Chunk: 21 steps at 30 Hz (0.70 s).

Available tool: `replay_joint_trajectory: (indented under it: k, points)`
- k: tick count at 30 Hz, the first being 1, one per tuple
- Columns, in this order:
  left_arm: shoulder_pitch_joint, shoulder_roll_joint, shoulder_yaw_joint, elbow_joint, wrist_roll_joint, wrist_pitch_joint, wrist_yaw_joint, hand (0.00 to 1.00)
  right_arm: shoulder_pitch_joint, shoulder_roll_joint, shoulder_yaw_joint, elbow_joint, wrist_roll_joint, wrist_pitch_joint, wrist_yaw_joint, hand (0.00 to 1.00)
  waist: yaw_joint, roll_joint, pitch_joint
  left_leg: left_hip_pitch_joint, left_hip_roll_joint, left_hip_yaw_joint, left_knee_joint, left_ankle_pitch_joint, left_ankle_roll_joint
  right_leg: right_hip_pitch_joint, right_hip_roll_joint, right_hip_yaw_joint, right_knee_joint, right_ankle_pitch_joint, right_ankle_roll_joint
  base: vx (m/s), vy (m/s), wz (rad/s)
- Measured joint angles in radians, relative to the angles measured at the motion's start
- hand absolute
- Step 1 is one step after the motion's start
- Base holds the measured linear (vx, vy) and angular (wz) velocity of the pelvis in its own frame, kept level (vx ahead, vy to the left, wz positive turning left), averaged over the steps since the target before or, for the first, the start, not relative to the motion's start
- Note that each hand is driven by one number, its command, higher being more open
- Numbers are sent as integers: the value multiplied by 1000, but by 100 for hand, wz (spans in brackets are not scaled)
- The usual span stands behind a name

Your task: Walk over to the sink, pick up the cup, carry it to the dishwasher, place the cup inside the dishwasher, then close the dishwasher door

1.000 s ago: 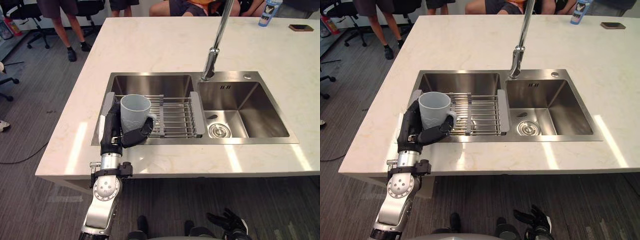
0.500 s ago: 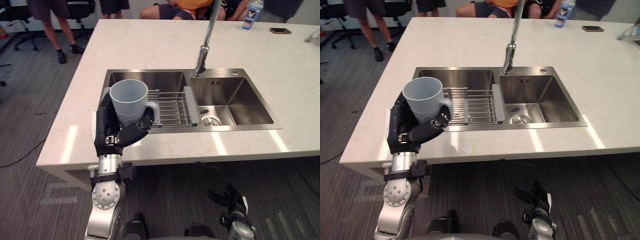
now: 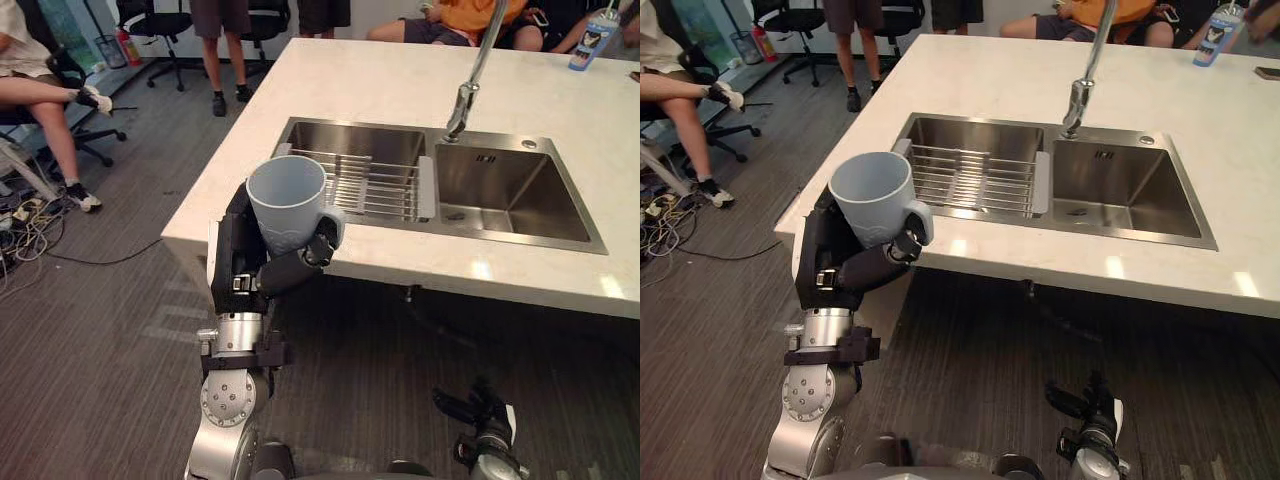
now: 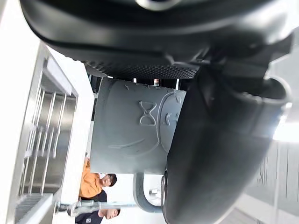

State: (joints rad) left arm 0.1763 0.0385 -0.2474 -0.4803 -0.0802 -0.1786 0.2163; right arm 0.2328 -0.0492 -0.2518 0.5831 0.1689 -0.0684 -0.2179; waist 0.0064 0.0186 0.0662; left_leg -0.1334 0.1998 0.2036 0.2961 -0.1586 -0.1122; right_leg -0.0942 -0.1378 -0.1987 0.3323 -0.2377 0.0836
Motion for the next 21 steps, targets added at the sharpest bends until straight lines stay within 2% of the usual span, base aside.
replay_joint_trajectory:
  k: [2, 5, 8, 12, 16, 19, 21]
  points:
    - [-1, 27, 4, 58, -1, 0, 2, 30, -10, 12, 2, 52, 4, 1, 6, 90, -4, -21, -11, 11, -45, -2, -67, 41, 22, 13, -6, 38, -75, 49, 17, -76, 184, 15]
    - [0, 41, 18, 139, -20, 14, 14, 30, -27, 15, 2, 119, 4, 3, 16, 90, -3, -24, -12, 9, -82, 10, -71, 55, 47, 46, -31, 55, -167, 121, 47, 13, 210, 1]
    - [1, 55, 24, 140, -20, 25, 17, 30, -47, 16, 2, 151, 4, 4, 21, 90, -9, -26, -13, 1, -95, 22, -71, 57, 55, 58, -38, 65, -217, 157, 50, 22, 126, -9]
    - [2, 58, 33, 140, -20, 25, 16, 30, -62, 14, 1, 161, 4, 4, 23, 90, -17, -27, -13, 14, -92, 14, -83, 65, 64, 68, -28, 63, -221, 159, 48, -11, 1, 1]
    - [26, 49, 34, 140, -20, 25, 13, 30, -67, 5, 2, 162, 2, 3, 20, 90, -19, -29, -16, 22, -89, -18, -116, 97, 58, 82, -18, 32, -219, 160, 48, -61, -57, 21]
    - [48, 16, 47, 138, -20, 25, 10, 30, -67, 3, 15, 158, -6, 3, 7, 90, -14, -29, -15, -13, -98, -86, -118, 125, 56, 95, -19, -46, -207, 155, 41, -118, -58, 70]
    - [51, -1, 47, 132, -22, 26, 12, 30, -69, 1, 22, 148, -11, 3, -6, 90, 7, -28, -12, -44, -108, -134, -129, 150, 59, 97, -25, -113, -187, 144, 33, -152, -30, 112]
